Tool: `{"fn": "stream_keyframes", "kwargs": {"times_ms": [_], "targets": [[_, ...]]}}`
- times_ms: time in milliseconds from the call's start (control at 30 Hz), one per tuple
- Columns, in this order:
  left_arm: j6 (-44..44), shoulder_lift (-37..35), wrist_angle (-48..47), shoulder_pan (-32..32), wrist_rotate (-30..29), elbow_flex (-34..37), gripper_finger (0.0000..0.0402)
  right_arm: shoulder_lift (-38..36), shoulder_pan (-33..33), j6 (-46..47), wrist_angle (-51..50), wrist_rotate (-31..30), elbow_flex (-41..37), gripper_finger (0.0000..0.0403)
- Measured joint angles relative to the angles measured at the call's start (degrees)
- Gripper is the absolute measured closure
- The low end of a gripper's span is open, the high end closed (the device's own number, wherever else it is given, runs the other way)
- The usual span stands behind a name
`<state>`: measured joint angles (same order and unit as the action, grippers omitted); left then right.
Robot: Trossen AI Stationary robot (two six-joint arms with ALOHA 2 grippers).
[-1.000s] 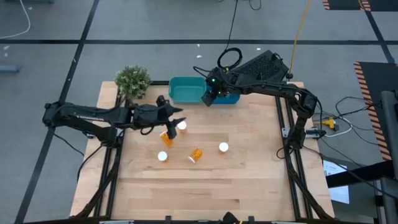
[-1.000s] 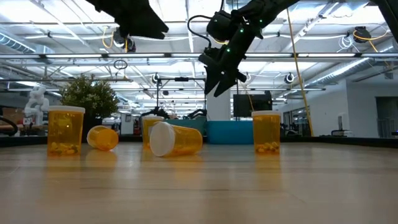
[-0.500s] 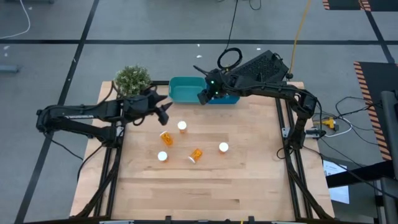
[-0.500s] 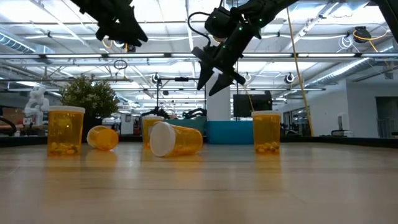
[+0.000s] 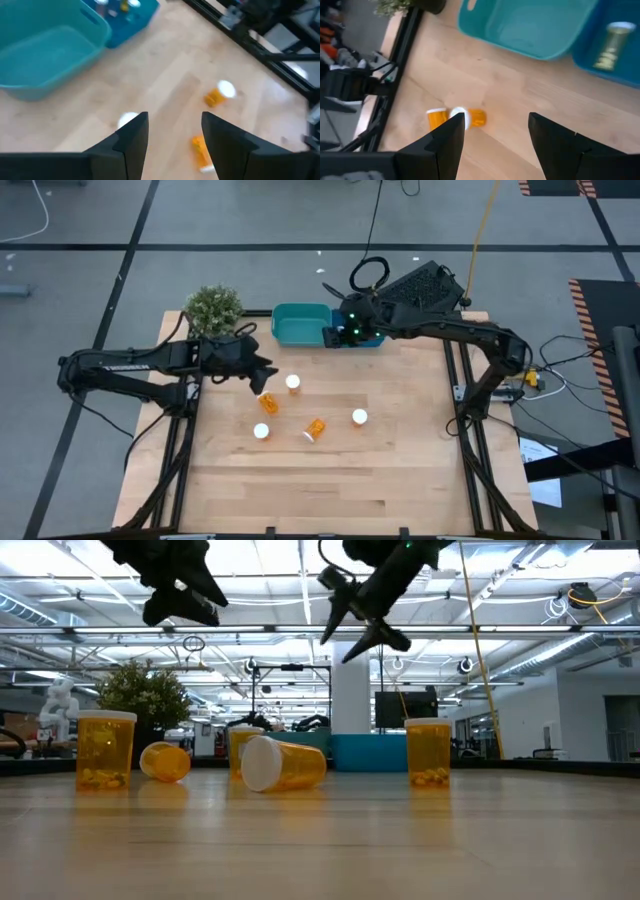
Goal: Pick and place medicine bottles into bin by pill shape (circle, oval)
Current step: Adjust the small yellow tablet bottle in the blue bin
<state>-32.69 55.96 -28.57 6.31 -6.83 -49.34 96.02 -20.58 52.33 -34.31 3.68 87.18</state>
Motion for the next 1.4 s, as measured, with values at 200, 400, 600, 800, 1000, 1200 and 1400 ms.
{"fn": "stream_keyframes", "kwargs": {"times_ms": [200, 400, 600, 800, 1000, 1200, 1400], "targets": [[-0.13, -0.18, 0.0, -1.21, -2.24, 0.0, 0.0215, -2.56, 0.02, -2.37, -4.38, -0.77, 0.02, 0.0188], [-1.2, -0.19, 0.23, -1.16, -5.87, 0.0, 0.0215, -2.71, -2.13, -6.28, -5.95, 1.07, 0.02, 0.0188], [-6.49, -0.19, 0.16, -1.14, -6.64, 0.0, 0.0215, -2.68, -7.7, -7.22, -5.62, 1.16, 0.02, 0.0188], [-7.12, -0.17, 0.54, -1.14, -6.71, 0.0, 0.0215, -0.37, -14.83, -3.36, -4.55, 12.07, 0.09, 0.0193], [-7.16, -0.17, 4.67, -0.15, -6.82, 0.0, 0.0215, 2.8, -16.98, -0.04, -2.99, 15.4, 0.09, 0.021], [-4.08, -0.17, 8.3, 1.5, -6.94, 0.0, 0.0215, 5.71, -16.83, 2.41, -3.24, 16.17, 0.09, 0.0215], [-1.18, -0.17, 8.12, 3.79, -7.01, 0.0, 0.0215, 8.58, -17.17, 4.03, -2.38, 15.95, 0.58, 0.0216]]}}
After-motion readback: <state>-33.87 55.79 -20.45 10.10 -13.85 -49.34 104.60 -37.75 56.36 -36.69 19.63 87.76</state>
